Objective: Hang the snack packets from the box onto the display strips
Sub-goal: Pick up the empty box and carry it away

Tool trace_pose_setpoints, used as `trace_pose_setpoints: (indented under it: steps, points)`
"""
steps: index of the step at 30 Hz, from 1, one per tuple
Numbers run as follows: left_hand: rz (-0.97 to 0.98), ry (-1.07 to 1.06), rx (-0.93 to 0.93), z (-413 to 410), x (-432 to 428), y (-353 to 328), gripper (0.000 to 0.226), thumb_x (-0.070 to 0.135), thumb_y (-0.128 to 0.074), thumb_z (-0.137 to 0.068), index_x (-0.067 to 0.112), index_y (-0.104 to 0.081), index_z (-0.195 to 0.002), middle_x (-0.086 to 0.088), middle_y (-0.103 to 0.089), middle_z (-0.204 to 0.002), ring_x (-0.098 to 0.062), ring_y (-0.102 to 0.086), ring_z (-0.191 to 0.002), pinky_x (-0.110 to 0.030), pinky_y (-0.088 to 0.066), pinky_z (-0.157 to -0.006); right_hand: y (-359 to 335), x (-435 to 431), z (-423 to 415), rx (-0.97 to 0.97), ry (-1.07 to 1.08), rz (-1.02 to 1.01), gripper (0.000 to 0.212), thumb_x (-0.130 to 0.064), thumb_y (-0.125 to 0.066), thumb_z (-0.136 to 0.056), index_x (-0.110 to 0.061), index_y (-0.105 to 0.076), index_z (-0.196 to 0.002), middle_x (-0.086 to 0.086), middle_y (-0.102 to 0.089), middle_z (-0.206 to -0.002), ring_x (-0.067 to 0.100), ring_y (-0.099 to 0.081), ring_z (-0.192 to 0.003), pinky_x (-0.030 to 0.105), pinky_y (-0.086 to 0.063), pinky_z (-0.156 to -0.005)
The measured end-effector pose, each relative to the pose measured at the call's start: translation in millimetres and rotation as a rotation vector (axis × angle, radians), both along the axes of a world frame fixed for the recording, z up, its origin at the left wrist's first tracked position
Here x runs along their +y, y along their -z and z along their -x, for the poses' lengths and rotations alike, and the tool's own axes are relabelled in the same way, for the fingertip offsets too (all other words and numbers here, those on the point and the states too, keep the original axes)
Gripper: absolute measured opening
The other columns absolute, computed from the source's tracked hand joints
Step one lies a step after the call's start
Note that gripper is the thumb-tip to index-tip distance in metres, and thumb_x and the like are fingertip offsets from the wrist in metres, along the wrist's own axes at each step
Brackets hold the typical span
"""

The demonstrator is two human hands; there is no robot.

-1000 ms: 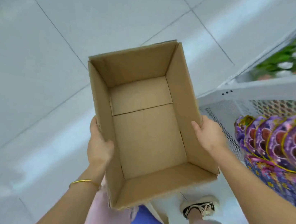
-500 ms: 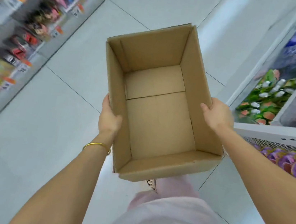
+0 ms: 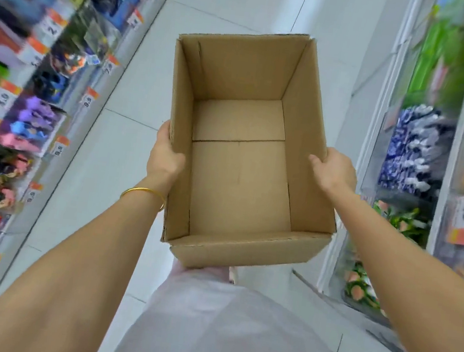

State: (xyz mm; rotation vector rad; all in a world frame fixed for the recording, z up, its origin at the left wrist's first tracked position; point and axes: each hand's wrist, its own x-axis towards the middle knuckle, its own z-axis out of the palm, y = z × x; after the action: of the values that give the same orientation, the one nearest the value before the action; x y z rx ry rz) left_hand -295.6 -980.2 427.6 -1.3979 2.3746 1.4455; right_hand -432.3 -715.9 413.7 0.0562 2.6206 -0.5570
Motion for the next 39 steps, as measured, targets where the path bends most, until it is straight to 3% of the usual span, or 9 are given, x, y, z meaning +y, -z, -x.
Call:
trace_pose_setpoints:
  steps: [5,12,18,27,32,35,39]
  points:
    - [-0.031,0.115,0.045,184.9,-66.6,1.4,0.072,-0.007,-0.037,-0.078,0.032,-0.03,-0.138,0.004,-0.053,-0.106,-0.026,-0.056,-0.097,-0.042,-0.051,-0.091,-8.4,-52.9,158.4,0.044,0.094,-0.017,0.033,-0.035,-0.045,-0.096,-0.008,-0.054,-0.114,0.013,-0.061,-0.111,0.033,-0.057,-0.102,0.03,-0.038,-0.072]
    - [-0.046,0.277,0.053,458.3,-138.3,-11.8,0.071,-0.004,-0.035,-0.076,0.036,-0.034,-0.134,0.003,-0.058,-0.104,-0.027,-0.06,-0.095,-0.044,-0.053,-0.088,-27.1,-105.0,384.4,0.078,0.254,-0.02,0.033,-0.034,-0.046,-0.094,-0.009,-0.056,-0.113,0.015,-0.061,-0.114,0.035,-0.056,-0.105,0.033,-0.039,-0.074]
    - [-0.037,0.413,0.075,708.2,-172.0,-2.9,0.074,-0.004,-0.037,-0.074,0.033,-0.031,-0.137,0.002,-0.056,-0.117,-0.027,-0.059,-0.105,-0.044,-0.052,-0.091,-17.4,-128.2,596.0,0.072,0.379,0.001,0.028,-0.032,-0.049,-0.092,-0.007,-0.056,-0.104,0.017,-0.06,-0.112,0.035,-0.056,-0.105,0.033,-0.037,-0.072]
    - [-0.036,0.426,0.12,1063.0,-226.2,-21.1,0.073,-0.005,-0.035,-0.072,0.034,-0.033,-0.134,0.001,-0.058,-0.116,-0.029,-0.059,-0.103,-0.046,-0.053,-0.088,-43.6,-178.0,946.6,0.129,0.34,0.01,0.028,-0.033,-0.047,-0.094,-0.006,-0.054,-0.101,0.016,-0.06,-0.11,0.034,-0.056,-0.101,0.031,-0.034,-0.07]
    - [-0.074,0.418,0.109,1271.7,-254.2,-11.1,0.077,-0.005,-0.034,-0.073,0.035,-0.028,-0.139,-0.003,-0.052,-0.134,-0.03,-0.054,-0.116,-0.046,-0.049,-0.096,-41.7,-206.8,1153.8,0.126,0.354,0.002,0.034,-0.034,-0.046,-0.095,-0.006,-0.055,-0.112,0.016,-0.06,-0.115,0.035,-0.056,-0.105,0.032,-0.037,-0.073]
    - [-0.068,0.444,0.1,1400.1,-262.5,-19.2,0.076,-0.005,-0.034,-0.073,0.036,-0.03,-0.137,0.0,-0.054,-0.129,-0.028,-0.056,-0.112,-0.045,-0.05,-0.094,-47.4,-214.7,1271.4,0.12,0.413,0.045,0.039,-0.034,-0.047,-0.094,-0.006,-0.053,-0.121,0.017,-0.058,-0.122,0.036,-0.054,-0.111,0.037,-0.043,-0.083]
    - [-0.023,0.515,0.101,1563.6,-257.7,-34.9,0.072,-0.005,-0.034,-0.075,0.035,-0.03,-0.136,-0.001,-0.056,-0.122,-0.029,-0.058,-0.105,-0.045,-0.052,-0.091,-51.3,-211.7,1419.1,0.119,0.475,0.034,0.036,-0.035,-0.049,-0.093,-0.007,-0.055,-0.114,0.018,-0.059,-0.117,0.037,-0.055,-0.109,0.039,-0.044,-0.086]
